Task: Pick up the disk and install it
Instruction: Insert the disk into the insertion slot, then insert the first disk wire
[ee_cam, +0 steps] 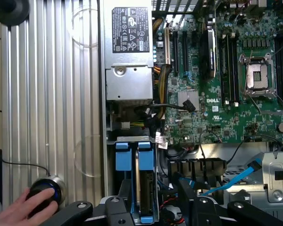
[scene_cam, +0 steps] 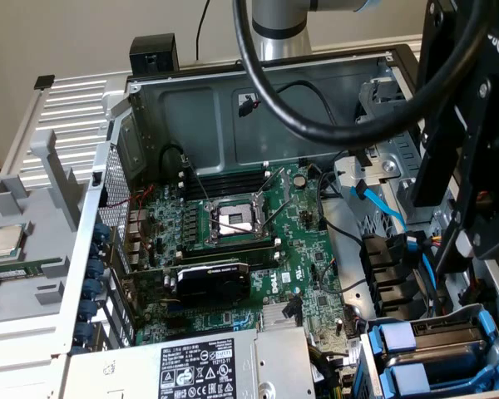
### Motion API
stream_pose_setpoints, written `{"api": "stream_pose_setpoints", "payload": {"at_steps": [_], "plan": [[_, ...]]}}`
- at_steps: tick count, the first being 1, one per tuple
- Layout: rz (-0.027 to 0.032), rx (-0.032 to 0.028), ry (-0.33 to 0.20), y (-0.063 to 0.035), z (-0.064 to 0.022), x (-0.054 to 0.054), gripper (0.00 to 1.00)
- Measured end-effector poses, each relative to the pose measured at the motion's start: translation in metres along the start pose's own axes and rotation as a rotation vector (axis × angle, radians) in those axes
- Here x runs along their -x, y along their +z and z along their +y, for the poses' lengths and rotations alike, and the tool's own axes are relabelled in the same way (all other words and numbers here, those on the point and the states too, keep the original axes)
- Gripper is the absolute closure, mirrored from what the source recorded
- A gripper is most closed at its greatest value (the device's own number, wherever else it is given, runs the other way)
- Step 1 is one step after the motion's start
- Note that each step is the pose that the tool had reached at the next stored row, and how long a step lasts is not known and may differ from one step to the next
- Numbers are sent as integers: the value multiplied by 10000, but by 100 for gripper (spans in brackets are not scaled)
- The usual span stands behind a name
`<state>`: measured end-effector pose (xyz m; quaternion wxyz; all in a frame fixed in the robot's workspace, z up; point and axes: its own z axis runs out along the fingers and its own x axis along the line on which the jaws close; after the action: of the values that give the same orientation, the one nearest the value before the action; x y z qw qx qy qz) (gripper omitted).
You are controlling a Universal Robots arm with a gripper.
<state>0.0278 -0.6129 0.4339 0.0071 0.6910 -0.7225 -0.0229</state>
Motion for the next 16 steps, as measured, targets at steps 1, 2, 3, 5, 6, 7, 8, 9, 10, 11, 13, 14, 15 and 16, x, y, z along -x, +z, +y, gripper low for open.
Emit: {"api": "stream_pose_setpoints", "payload": {"at_steps": [1,2,3,5,6,7,8,9,10,11,13,14,15,16], "plan": [[0,0,1,0,0,0,48],[2,0,0,0,0,0,48],[1,0,0,1,0,0,48],[3,0,-1,0,-6,1,48],[2,-7,-1,0,-8,5,48],[2,-34,-1,0,-8,10,48],[0,-82,-3,0,-10,16,48],[-4,-192,-7,0,-10,20,48],[-11,-330,-10,0,-11,25,48],[-18,-488,-14,0,-11,32,48],[-32,-791,-20,1,-12,53,48],[-35,-888,-22,1,-13,66,48],[-39,-956,-25,1,-14,78,48],[-42,-1015,-26,2,-15,93,48]]}}
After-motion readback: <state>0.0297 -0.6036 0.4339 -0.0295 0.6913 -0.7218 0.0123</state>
